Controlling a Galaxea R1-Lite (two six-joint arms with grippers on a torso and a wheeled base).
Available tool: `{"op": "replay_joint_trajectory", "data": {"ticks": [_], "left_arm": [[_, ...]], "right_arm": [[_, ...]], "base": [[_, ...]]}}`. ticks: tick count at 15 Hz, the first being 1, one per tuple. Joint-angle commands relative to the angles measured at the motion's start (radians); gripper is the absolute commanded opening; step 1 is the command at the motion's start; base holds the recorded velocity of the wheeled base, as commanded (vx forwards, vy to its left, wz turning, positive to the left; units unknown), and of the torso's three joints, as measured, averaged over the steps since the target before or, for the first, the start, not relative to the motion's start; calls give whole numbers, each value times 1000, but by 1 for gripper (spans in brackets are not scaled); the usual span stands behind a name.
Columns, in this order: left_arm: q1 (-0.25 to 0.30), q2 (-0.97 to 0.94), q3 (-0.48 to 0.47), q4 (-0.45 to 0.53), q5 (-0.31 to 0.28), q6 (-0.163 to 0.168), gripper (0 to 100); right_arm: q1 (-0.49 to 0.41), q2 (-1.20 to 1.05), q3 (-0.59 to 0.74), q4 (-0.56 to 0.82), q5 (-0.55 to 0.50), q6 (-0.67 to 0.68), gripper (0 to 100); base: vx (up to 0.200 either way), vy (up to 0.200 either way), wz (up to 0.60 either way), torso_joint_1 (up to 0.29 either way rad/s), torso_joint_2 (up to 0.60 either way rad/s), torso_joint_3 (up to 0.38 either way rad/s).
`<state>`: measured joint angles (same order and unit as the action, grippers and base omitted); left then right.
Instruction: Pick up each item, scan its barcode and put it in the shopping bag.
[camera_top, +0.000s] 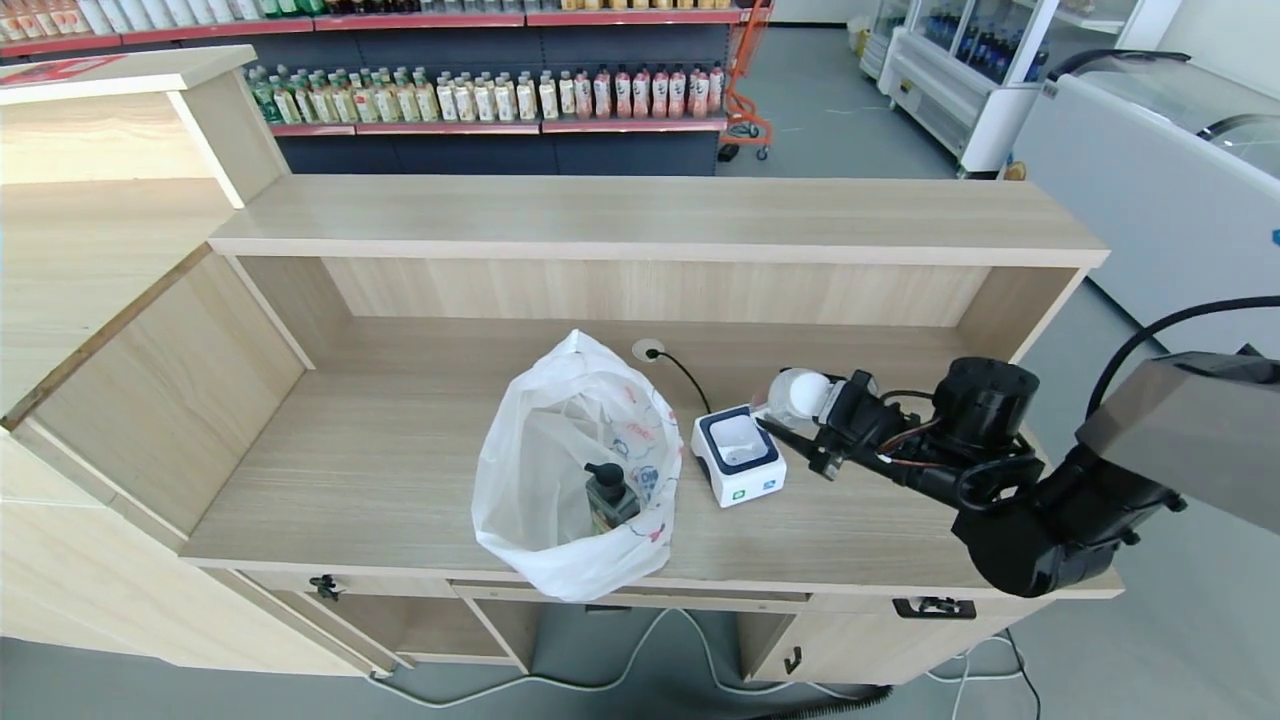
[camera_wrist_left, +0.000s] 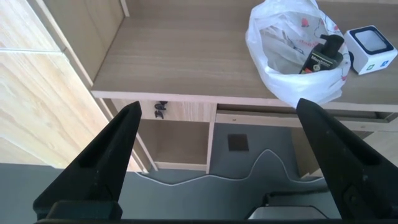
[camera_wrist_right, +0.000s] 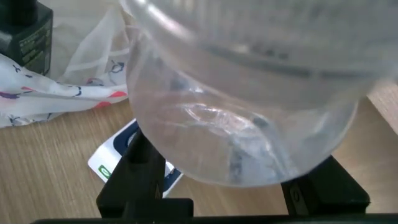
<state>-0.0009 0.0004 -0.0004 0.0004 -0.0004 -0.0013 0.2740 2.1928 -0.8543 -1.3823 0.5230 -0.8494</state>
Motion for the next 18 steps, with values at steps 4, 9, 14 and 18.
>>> {"op": "replay_joint_trajectory", "data": {"ticks": [4,9,14,18], "left_arm": [[1,0,0,0,0,1,100],[1,0,0,0,0,1,100],[1,0,-1,0,0,1,100],[1,0,0,-2,0,1,100]], "right_arm": [[4,116,-129,0,60,0,0],[-3,165,-152,-1,84,-2,0],[-6,214,-209,-1,115,-2,0],[-7,249,-246,-1,124,-2,0]], "base": [[0,0,0,0,0,0],[0,0,0,0,0,0],[0,0,0,0,0,0],[0,0,0,0,0,0]]}}
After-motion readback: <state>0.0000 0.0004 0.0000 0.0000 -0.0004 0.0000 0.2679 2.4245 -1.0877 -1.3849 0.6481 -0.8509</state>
